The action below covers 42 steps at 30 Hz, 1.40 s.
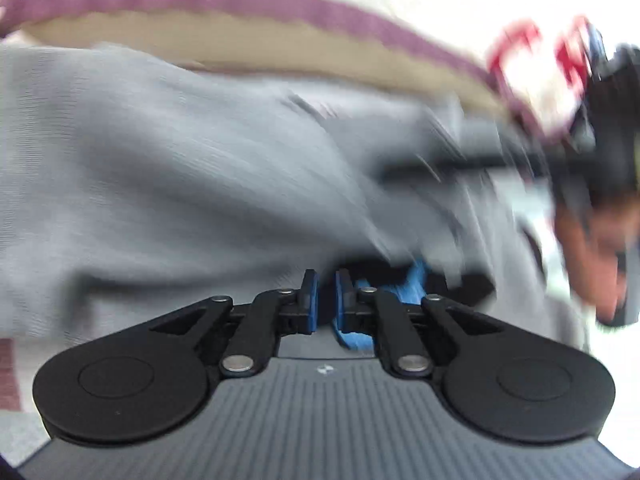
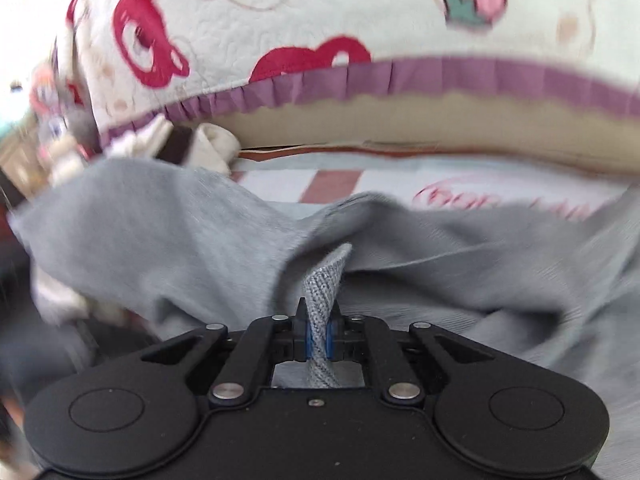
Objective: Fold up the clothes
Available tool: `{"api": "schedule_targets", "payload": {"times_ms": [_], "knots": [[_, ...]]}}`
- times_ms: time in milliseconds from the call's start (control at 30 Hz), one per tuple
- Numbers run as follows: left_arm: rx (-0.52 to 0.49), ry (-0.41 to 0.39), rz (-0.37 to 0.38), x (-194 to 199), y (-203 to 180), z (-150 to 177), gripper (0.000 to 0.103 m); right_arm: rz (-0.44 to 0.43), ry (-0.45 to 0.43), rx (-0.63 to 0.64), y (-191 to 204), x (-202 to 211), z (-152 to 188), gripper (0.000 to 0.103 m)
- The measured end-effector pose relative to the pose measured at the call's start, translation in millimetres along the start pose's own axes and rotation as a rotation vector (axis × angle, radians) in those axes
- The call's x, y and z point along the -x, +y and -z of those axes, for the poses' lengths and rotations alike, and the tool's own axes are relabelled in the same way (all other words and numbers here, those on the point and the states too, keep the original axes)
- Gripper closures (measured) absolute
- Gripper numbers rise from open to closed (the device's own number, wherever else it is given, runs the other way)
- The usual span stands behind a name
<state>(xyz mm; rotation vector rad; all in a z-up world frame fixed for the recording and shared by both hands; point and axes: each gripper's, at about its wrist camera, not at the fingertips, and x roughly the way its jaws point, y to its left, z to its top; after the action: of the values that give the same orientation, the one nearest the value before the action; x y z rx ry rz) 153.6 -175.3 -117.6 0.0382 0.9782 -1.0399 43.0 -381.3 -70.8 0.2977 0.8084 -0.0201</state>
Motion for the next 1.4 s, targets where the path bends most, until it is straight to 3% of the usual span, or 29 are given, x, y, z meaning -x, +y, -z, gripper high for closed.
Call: {"api": "schedule_targets", "payload": {"times_ms": [133,267,367,533,633,733,867,933,1000,1033,1100,1200,1300,1367,1400], "knots": [[0.11,-0.157,0.051,26,25,-13,0.087,0.003,-0.097,0.148,22,20,10,0.095],[0.136,-0.179,0.153,22,27,-13,0.087,-0.043,-0.151,0.232,53,32,18,0.095],[0.111,-0.118,0.095,0,20,-10,0.087,-0.055,-0.098,0.291,55,22,29,0.095],[0.013,-0.03,-0.077,-36,6,2,0.087,-0.055,0.0,0.309,40,9,59,0.095],[0.011,-0.013,-0.115,-47,8,4,0.087,-0.069,0.067,0.367,42,2,83,0.094],[0.021,-0.006,-0.15,-55,12,5,0.087,-0.097,0.19,0.395,39,-10,101,0.094],[0.071,0.004,-0.175,-60,23,6,0.087,-0.131,0.247,0.254,14,-23,98,0.094],[0.07,0.014,-0.184,-58,24,7,0.087,-0.119,0.248,0.106,1,-23,86,0.09],[0.057,0.023,-0.198,-57,22,8,0.087,-0.179,0.189,-0.123,-17,-13,74,0.065],[0.05,0.026,-0.202,-56,22,8,0.087,-0.228,0.164,-0.227,-27,-11,68,0.038],[0.054,0.028,-0.202,-56,22,8,0.087,-0.272,0.145,-0.341,-39,-16,57,0.033],[0.058,0.03,-0.2,-56,23,8,0.087,-0.231,0.171,-0.398,-49,-39,44,0.033],[0.071,0.029,-0.199,-54,21,8,0.087,-0.189,0.176,-0.49,-60,-60,42,0.038],[0.099,0.026,-0.178,-53,25,7,0.087,-0.255,0.146,-0.494,-58,-66,45,0.096],[0.123,0.025,-0.152,-52,29,7,0.087,-0.256,0.119,-0.424,-47,-65,43,0.097]]}}
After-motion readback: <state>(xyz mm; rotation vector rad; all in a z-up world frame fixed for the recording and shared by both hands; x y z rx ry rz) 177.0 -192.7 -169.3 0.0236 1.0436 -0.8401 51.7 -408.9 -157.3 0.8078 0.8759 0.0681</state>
